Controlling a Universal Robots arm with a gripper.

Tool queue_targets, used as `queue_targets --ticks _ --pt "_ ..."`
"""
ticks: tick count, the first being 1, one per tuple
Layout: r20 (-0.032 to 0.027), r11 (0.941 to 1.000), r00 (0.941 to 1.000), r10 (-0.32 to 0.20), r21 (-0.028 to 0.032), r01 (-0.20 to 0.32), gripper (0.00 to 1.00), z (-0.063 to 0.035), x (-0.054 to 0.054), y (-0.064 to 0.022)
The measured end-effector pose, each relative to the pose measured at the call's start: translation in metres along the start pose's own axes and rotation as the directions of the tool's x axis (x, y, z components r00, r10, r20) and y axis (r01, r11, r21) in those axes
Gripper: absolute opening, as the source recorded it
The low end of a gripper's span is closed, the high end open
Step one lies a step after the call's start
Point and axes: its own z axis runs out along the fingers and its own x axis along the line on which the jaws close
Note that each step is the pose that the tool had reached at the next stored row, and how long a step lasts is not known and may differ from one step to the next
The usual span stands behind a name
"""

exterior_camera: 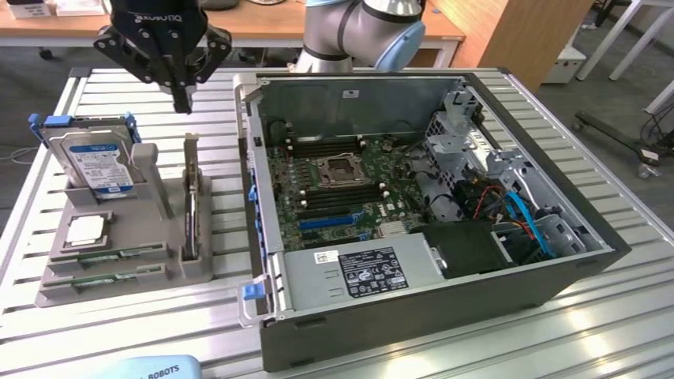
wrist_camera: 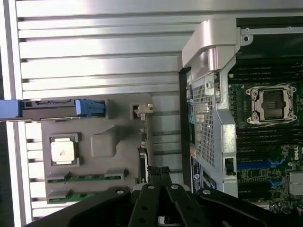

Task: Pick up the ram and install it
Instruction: 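Reach for the ram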

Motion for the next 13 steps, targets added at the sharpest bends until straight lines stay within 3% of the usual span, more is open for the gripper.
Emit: queue_targets --ticks 13 --pt "0.0001 1.0 1.0 0.001 0.001 -0.001 0.1 0.0003 0.035 -0.0021"
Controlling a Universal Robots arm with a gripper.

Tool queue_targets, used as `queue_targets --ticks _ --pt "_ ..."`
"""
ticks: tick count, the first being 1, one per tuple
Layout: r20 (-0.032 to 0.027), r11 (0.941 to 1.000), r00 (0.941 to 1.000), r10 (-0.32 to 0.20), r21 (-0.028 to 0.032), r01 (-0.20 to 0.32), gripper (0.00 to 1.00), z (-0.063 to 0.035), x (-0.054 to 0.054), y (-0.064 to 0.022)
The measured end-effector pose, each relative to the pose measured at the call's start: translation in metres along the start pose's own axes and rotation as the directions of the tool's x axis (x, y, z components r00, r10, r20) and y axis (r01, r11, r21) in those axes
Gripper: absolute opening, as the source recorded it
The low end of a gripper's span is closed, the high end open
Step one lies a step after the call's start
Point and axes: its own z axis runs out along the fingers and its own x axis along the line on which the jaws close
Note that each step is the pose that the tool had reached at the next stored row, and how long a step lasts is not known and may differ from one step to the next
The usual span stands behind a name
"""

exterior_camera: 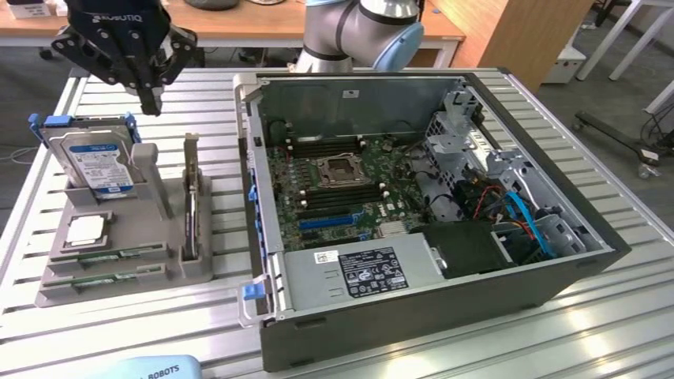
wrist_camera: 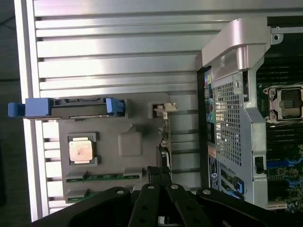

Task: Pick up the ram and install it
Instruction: 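Reach for the ram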

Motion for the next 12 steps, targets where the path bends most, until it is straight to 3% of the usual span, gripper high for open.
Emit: queue_targets --ticks 12 --pt "0.0001 1.0 1.0 0.0 0.0015 0.0 0.1 0.0008 0.033 -0.0013"
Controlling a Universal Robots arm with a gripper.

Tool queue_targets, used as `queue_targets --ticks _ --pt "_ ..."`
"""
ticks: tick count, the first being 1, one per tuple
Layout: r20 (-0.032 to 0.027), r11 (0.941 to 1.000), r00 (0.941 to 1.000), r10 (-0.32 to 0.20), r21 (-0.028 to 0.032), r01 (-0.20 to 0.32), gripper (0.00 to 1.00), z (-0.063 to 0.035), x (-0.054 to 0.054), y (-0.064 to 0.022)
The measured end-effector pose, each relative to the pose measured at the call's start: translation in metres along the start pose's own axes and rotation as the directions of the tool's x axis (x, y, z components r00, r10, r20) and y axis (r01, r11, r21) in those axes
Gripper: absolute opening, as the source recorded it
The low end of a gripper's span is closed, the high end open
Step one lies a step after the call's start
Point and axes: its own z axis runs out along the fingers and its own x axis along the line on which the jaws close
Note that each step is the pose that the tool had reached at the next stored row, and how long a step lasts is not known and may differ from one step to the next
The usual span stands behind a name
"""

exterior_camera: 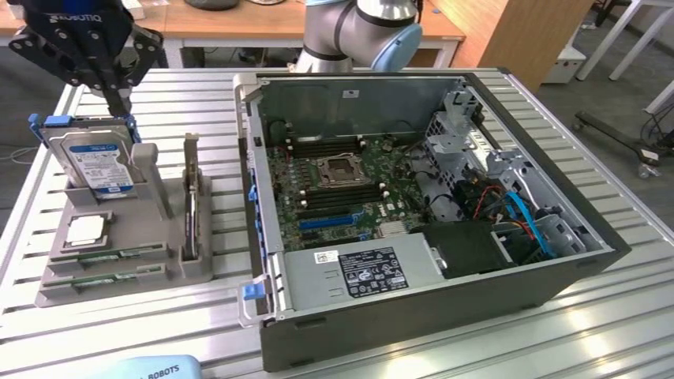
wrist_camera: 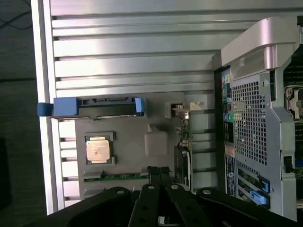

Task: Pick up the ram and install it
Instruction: 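Reach for the ram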

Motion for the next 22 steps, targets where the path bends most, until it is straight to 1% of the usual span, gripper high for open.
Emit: queue_targets --ticks 6,9,18,22 --pt "-0.0001 1.0 1.0 0.0 0.0004 0.0 0.1 0.0003 0.017 -0.0007" --pt "0.0 1.0 1.0 0.0 0.0004 0.0 0.1 0.0004 0.023 -0.0011" --pt "0.0 1.0 1.0 0.0 0.0004 0.0 0.1 0.0008 0.036 -0.0016" --pt "0.0 1.0 1.0 0.0 0.0004 0.0 0.1 0.0011 0.038 -0.0014"
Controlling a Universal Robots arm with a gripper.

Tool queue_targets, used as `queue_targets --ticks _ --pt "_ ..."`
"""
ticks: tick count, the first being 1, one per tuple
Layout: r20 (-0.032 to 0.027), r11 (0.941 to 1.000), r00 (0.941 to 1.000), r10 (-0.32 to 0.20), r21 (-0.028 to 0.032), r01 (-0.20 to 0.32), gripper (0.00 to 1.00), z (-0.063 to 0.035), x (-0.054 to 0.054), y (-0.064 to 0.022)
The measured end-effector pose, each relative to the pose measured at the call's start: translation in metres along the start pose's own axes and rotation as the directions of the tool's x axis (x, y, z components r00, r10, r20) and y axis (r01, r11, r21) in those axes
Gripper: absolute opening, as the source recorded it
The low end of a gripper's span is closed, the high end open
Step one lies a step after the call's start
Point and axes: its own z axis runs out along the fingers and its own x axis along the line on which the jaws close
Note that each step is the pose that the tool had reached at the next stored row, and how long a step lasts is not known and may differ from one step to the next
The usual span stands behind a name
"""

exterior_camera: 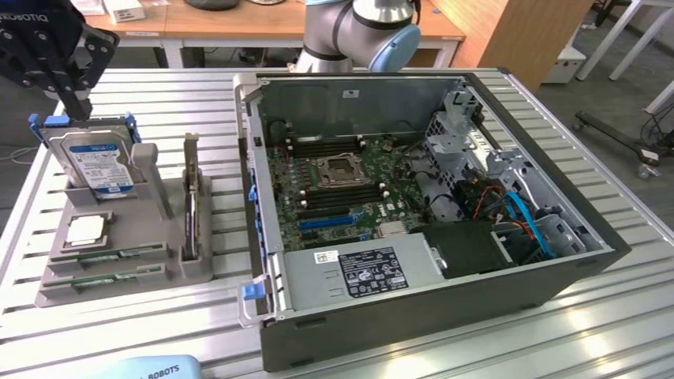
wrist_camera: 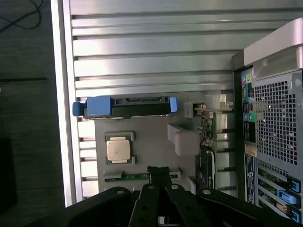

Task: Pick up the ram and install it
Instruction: 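Reach for the ram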

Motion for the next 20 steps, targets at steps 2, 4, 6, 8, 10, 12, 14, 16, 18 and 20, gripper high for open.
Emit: queue_targets --ticks 2,4,6,8,10,12,14,16,18,20 --pt "0.0 1.0 1.0 0.0 0.0 0.0 0.1 0.0 0.0 0.0" --pt "0.0 1.0 1.0 0.0 0.0 0.0 0.1 0.0 0.0 0.0" --pt "0.0 1.0 1.0 0.0 0.0 0.0 0.1 0.0 0.0 0.0" --pt "-0.0001 1.0 1.0 0.0 0.0 0.0 0.1 -0.0001 0.0 -0.0003" --pt "0.0 1.0 1.0 0.0 0.0 0.0 0.1 -0.0001 0.0 -0.0013" --pt "-0.0001 1.0 1.0 0.0 0.0 0.0 0.1 -0.0002 0.0 -0.0031" --pt "0.0 1.0 1.0 0.0 0.0 0.0 0.1 -0.0002 0.0 -0.0053" --pt "0.0 1.0 1.0 0.0 0.0 0.0 0.1 -0.0003 0.0 -0.0075" --pt "0.0 1.0 1.0 0.001 0.0 -0.001 0.1 -0.0004 -0.001 -0.0094" --pt "0.0 1.0 1.0 0.001 0.0 -0.001 0.1 -0.0005 -0.001 -0.0112"
